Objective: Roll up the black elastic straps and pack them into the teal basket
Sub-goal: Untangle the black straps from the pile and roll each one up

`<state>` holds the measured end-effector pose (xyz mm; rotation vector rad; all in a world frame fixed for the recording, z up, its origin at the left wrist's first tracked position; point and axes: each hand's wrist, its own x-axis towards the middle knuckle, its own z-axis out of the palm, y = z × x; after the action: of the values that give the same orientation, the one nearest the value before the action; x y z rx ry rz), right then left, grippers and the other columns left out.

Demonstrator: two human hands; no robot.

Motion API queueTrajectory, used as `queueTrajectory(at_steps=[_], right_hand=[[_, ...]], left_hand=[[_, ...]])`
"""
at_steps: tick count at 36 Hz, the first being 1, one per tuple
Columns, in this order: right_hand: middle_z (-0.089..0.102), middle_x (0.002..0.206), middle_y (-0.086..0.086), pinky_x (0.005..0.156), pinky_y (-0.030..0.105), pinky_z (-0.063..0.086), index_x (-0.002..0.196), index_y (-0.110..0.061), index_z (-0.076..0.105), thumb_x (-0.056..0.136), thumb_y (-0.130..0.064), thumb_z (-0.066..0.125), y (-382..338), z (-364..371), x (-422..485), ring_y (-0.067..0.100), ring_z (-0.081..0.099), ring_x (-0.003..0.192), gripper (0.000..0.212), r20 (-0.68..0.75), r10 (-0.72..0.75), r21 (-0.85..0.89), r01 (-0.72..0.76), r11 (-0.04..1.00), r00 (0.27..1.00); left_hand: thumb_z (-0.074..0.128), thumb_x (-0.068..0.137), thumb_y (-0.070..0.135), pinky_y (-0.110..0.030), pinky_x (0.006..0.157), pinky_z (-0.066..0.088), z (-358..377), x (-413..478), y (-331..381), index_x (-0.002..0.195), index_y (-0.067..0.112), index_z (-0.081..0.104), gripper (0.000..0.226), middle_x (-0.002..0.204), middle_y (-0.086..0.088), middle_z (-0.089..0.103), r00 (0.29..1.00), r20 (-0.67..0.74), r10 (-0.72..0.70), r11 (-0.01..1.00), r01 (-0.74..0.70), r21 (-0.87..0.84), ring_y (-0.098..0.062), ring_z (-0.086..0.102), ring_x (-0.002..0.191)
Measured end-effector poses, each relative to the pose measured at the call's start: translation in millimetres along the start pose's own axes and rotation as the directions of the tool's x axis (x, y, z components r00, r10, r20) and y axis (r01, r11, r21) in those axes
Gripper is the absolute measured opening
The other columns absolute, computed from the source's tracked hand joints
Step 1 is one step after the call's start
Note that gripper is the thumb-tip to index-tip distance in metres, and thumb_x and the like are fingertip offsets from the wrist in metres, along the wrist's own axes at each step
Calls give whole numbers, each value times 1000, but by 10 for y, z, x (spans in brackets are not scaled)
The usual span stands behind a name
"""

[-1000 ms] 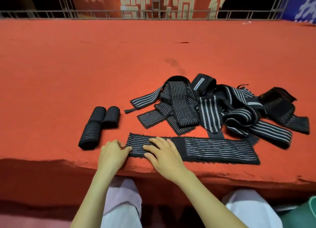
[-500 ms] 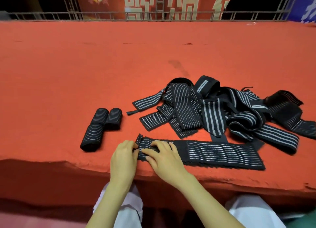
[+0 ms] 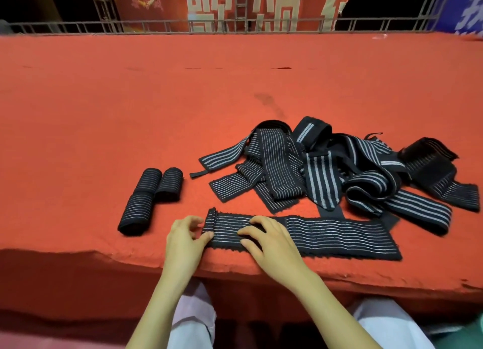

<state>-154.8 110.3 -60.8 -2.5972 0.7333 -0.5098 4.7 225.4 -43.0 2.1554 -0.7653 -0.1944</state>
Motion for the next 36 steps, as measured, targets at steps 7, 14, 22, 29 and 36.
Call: queueTrajectory(at_steps=[7, 14, 22, 29, 36], right_hand=[[50, 127, -8, 106, 22, 18, 117, -33, 63, 88, -55, 25, 18, 28, -6, 14, 42, 123, 53, -17, 15, -4, -16, 1000, 1000], [47, 132, -10, 110, 22, 15, 120, -34, 61, 88, -55, 23, 27, 25, -20, 9, 38, 127, 54, 3, -3, 0, 3, 1000, 1000], [49, 133, -11, 112, 24, 18, 121, -33, 61, 89, -53, 26, 116, 10, -94, 4, 36, 125, 51, -25, -18, -7, 18, 1000, 1000], [52, 130, -11, 112, 28, 22, 118, -32, 63, 90, -50, 31, 138, 25, -130, 2, 35, 122, 46, -75, -40, -13, 39, 999, 996], [56, 122, -10, 106, 31, 31, 107, -31, 65, 90, -48, 38, 178, 33, -143, 8, 45, 119, 36, -137, -53, -71, 43, 997, 989]], left_hand=[[70, 78, 19, -35, 74, 43, 87, -38, 48, 88, 17, 58, 16, 75, 5, 60, 1000, -19, -20, 997, 21, 73, -26, 59, 81], [65, 78, 5, -37, 66, 38, 195, -183, 220, 84, 12, 53, 15, 84, -3, 49, 978, -62, 202, 969, -190, 157, -28, 52, 76], [69, 85, 18, -31, 76, 46, 218, -190, 163, 85, 11, 70, 6, 88, 6, 54, 951, -9, 309, 945, -306, 113, -19, 59, 81], [63, 89, 9, -3, 70, 37, 110, -151, 167, 107, 17, 72, 22, 103, 7, 56, 957, 209, 200, 979, -188, -78, -2, 51, 65], [68, 83, 12, -12, 64, 38, 197, -117, 182, 104, 22, 56, 26, 81, 3, 54, 983, 136, 122, 992, -117, -49, -9, 49, 64]])
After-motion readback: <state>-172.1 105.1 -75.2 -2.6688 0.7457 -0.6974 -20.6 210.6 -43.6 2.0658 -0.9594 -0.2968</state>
